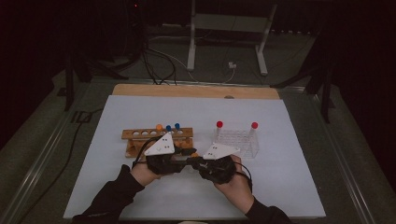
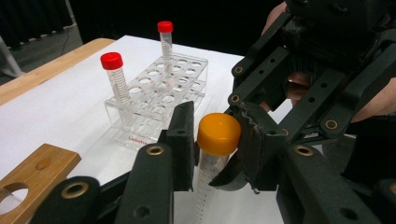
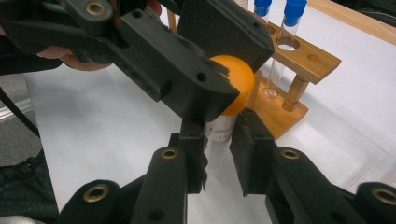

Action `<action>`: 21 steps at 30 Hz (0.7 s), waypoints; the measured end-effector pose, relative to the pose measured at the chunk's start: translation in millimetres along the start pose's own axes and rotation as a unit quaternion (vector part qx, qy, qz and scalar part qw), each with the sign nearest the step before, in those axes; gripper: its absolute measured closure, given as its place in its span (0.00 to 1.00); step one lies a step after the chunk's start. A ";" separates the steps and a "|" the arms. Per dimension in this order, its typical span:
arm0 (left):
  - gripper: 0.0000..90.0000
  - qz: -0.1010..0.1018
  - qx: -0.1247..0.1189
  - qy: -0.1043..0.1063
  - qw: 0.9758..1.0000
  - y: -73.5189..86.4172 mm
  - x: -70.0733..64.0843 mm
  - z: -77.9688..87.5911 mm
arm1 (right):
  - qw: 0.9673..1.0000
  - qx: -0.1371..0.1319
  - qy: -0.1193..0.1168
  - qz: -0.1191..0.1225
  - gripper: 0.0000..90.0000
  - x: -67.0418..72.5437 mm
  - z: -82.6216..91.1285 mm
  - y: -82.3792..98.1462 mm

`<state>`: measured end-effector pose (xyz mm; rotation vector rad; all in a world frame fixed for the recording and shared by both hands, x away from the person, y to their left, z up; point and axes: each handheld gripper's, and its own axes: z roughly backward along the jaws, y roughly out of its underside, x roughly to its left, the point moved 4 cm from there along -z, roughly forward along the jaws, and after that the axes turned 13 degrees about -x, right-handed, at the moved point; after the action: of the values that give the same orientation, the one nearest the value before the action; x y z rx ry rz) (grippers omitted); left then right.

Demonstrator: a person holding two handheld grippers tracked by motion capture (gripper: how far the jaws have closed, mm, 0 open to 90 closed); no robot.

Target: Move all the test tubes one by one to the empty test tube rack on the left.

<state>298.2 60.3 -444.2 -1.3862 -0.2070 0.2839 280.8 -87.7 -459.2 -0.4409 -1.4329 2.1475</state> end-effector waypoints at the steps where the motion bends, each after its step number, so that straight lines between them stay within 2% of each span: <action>1: 0.78 -0.001 0.001 -0.001 1.000 -0.1 0.2 -0.1 | 1.000 0.000 0.000 0.000 0.83 -0.2 -0.1 0.1; 6: 0.79 0.003 -0.010 -0.006 1.000 -1.8 3.3 1.5 | 1.000 -0.011 0.000 -0.007 0.81 -2.1 1.1 -0.2; 11: 0.79 -0.007 -0.009 -0.027 1.000 -7.2 11.2 9.4 | 1.000 -0.027 0.008 -0.007 0.60 -3.9 3.3 -1.9; 15: 0.79 -0.008 -0.014 -0.050 0.999 -13.6 19.8 19.6 | 0.999 -0.045 0.021 -0.011 0.53 -8.0 6.3 -4.3; 19: 0.79 -0.011 -0.021 -0.067 0.997 -20.8 29.3 31.6 | 0.998 -0.049 0.023 -0.026 0.45 -11.3 8.6 -5.4; 21: 0.79 -0.017 -0.024 -0.087 0.996 -25.3 35.7 40.0 | 0.998 -0.044 0.020 -0.032 0.39 -12.4 8.9 -5.4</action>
<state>321.6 105.0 -413.2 -1.4040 -0.3825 0.3737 287.5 -100.0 -450.9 -0.4614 -1.5031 2.0203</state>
